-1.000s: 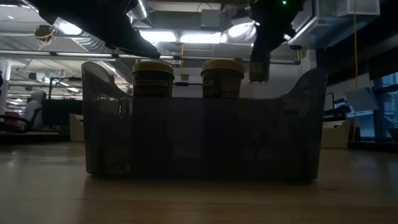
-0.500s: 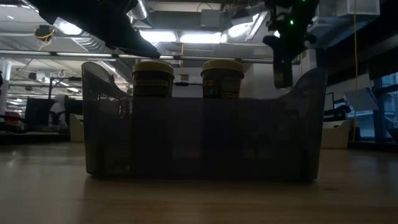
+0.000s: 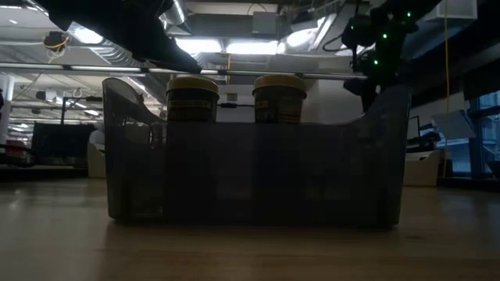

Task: Sort spices by type
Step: Put the left green seasoning bottle into the right white bin

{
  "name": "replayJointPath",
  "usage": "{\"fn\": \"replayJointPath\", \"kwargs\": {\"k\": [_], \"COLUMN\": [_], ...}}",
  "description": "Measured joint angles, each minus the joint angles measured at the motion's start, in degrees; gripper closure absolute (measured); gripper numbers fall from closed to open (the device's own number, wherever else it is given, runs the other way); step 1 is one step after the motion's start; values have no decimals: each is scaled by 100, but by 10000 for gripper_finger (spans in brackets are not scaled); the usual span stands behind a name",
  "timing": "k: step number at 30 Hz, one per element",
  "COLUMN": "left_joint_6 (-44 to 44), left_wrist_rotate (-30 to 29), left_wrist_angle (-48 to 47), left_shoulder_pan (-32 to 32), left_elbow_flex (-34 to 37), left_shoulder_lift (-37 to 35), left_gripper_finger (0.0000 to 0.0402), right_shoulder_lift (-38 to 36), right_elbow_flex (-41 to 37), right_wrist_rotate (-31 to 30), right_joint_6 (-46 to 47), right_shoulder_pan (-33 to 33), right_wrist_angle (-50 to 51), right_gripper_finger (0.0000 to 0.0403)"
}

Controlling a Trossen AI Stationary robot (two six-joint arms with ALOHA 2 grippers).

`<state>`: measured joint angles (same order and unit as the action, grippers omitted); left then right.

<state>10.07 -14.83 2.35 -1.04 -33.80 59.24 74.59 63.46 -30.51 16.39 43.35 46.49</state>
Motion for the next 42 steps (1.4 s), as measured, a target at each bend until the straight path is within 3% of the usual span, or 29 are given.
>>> {"fn": "replayJointPath", "kwargs": {"k": [13, 31, 42], "left_joint_6": [2, -2, -7], "left_wrist_rotate": [1, 0, 1], "left_wrist_angle": [0, 5, 7], "left_shoulder_pan": [0, 0, 0], "left_elbow_flex": [0, 0, 0], "left_shoulder_lift": [-1, -2, -1], "left_gripper_finger": [108, 108, 108], "right_shoulder_lift": [13, 24, 17], "right_elbow_flex": [-755, -1634, -1928], "right_wrist_rotate": [713, 661, 701], "right_joint_6": [508, 659, 747], "right_shoulder_pan": [372, 394, 394], "right_wrist_angle": [-853, -2127, -2337], "right_gripper_finger": [196, 195, 194]}}
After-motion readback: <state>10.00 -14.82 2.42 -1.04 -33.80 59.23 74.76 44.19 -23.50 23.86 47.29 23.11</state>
